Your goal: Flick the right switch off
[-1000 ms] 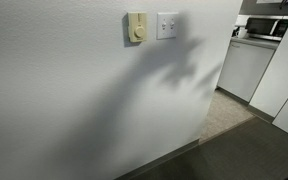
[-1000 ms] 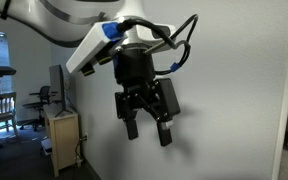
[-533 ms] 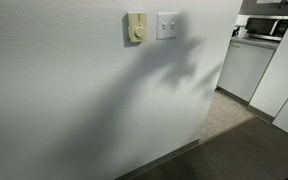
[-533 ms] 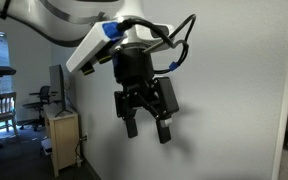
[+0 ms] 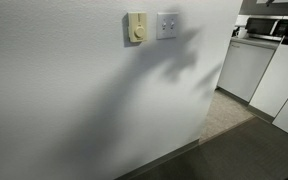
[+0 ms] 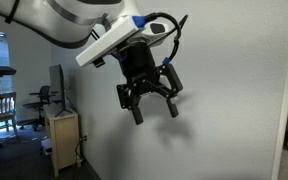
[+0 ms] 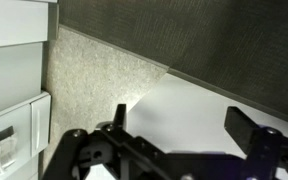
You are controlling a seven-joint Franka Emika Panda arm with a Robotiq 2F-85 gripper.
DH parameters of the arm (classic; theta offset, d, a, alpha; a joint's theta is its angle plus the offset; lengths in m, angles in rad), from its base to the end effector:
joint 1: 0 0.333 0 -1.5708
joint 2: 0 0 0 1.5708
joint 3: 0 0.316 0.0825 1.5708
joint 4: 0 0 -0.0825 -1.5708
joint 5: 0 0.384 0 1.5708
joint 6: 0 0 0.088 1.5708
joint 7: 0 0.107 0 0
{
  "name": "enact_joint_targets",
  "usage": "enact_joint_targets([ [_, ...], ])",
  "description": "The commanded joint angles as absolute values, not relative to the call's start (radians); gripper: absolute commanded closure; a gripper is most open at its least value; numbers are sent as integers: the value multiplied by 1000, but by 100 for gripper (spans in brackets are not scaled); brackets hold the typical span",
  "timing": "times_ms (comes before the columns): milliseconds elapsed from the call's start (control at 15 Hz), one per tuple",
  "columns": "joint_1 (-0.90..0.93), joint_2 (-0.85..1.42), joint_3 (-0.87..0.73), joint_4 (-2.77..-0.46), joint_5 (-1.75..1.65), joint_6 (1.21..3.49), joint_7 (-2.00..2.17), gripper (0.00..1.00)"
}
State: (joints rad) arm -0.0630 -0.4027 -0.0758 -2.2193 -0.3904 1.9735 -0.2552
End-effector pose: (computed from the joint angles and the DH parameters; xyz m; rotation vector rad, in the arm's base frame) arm 0.4416 -0.0902 0.5541 2.7539 0.3407 0.1220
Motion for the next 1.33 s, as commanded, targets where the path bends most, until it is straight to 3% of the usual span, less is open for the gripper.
enact_joint_targets([
  [0,-31,-309,-85,-2137,-410,2038,-398,0],
  [600,35,-173,-63,-2068,-412,2364,-697,0],
  [1000,91,-128,-73,-2106,-168,2688,-976,0],
  [1267,83,-127,-45,-2098,-121,2682,-1008,0],
])
